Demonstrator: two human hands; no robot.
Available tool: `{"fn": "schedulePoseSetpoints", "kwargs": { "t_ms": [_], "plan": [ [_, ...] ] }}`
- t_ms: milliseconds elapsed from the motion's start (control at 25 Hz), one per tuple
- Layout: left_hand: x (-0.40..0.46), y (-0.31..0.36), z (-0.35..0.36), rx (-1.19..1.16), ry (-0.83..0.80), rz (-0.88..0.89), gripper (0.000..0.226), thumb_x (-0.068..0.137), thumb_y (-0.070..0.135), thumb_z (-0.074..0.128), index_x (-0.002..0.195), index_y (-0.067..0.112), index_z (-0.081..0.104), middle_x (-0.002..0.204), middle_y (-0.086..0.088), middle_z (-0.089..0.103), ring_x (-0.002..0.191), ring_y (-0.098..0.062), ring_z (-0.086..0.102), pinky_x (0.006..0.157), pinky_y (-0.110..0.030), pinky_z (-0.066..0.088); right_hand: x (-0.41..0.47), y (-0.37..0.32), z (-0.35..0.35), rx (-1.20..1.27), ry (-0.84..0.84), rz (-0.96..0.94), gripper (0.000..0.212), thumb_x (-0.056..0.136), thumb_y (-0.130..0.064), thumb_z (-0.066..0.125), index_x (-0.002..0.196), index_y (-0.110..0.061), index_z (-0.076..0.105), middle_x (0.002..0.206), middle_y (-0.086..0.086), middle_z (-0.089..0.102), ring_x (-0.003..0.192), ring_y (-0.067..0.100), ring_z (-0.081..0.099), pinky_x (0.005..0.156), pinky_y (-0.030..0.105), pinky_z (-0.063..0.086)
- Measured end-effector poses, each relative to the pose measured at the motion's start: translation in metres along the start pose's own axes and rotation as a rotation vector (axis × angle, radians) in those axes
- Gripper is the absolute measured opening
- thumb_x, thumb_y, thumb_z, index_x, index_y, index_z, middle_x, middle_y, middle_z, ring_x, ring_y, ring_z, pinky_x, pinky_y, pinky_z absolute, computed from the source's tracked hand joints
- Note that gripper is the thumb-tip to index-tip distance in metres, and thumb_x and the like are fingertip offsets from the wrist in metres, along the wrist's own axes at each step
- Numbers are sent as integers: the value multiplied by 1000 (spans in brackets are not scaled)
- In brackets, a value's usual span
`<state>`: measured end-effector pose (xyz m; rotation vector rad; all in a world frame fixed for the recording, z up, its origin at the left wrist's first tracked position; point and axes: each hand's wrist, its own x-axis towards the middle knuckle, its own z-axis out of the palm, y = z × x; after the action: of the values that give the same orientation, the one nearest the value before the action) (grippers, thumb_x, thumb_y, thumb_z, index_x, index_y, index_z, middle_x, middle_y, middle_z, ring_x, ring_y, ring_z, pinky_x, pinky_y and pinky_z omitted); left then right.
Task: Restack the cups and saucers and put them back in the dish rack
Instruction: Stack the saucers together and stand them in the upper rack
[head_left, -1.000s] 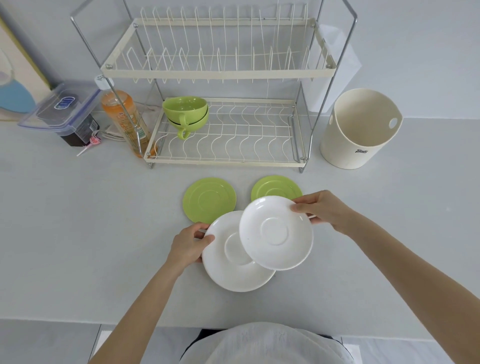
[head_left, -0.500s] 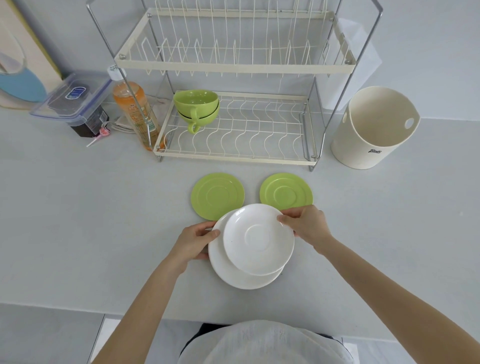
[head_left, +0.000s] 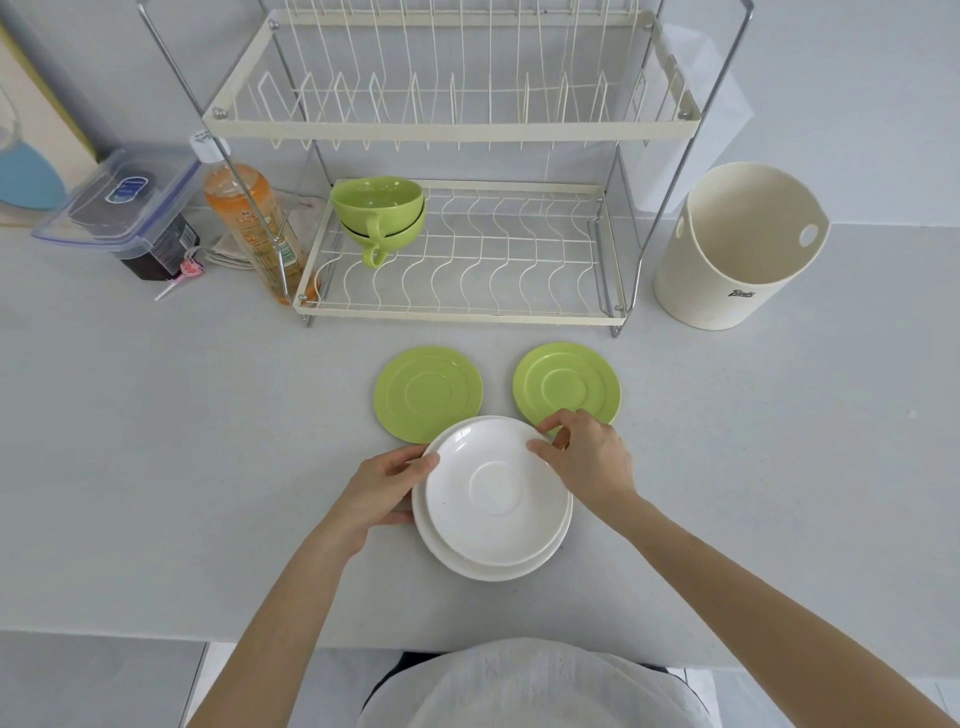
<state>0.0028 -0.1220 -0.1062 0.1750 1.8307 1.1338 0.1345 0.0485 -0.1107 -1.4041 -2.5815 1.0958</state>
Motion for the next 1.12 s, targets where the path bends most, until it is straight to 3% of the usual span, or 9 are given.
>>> {"fn": "schedulePoseSetpoints", "kwargs": {
  "t_ms": [240,360,520,640,720,800,960,1120],
  "plan": [
    [1,1,0,19,-13,9,20,88,24,57,107,28,60,90,9,66,77,-6,64,52,-13,54,16,10,-11,237,-17,10,23,86,-28,58,99,-10,67,70,-4,57,74,19,56,78,33,50],
    [0,1,0,22,-8,11,18,88,25,57,105,29,60,90,9,66,78,-6,64,53,-14,54,36,22,-34,307,113,62,27,88,-23,56,107,-6,62,87,7,61,83,26,60,88,47,51],
    [1,0,0,21,-6,14,18,88,25,57,105,29,60,91,7,66,79,-8,65,61,-20,54,58,43,-50,187,72,198,42,87,-27,57,122,-5,51,117,16,60,101,35,62,94,44,48],
    [1,1,0,19,-12,11,18,88,25,58,105,28,60,92,6,67,81,-9,65,63,-21,55,62,45,-45,311,-3,305,39,86,-18,60,121,-1,51,105,15,65,69,24,65,83,34,54],
    [2,1,0,13,-15,4,21,87,25,58,108,27,60,94,5,67,83,-10,65,66,-22,55,65,45,-43,418,1,362,33,84,-12,62,115,0,56,85,12,64,52,15,60,65,26,58],
    [2,1,0,12,-13,-2,23,87,26,58,110,27,60,96,4,67,84,-12,65,67,-24,55,68,45,-44,495,-11,400,28,83,-8,63,109,0,58,69,7,61,41,9,60,44,15,54],
    [1,0,0,9,-14,-2,23,87,26,58,110,26,61,96,3,67,83,-11,65,66,-23,55,65,47,-46,686,-81,429,25,86,-4,59,111,-2,59,70,7,60,61,16,60,44,16,53],
    [1,1,-1,4,-16,-3,22,87,26,59,109,26,61,94,3,67,81,-10,65,63,-21,55,52,44,-46,866,-114,410,7,89,-3,53,90,-8,57,76,6,60,67,16,60,48,15,54]
  ]
}}
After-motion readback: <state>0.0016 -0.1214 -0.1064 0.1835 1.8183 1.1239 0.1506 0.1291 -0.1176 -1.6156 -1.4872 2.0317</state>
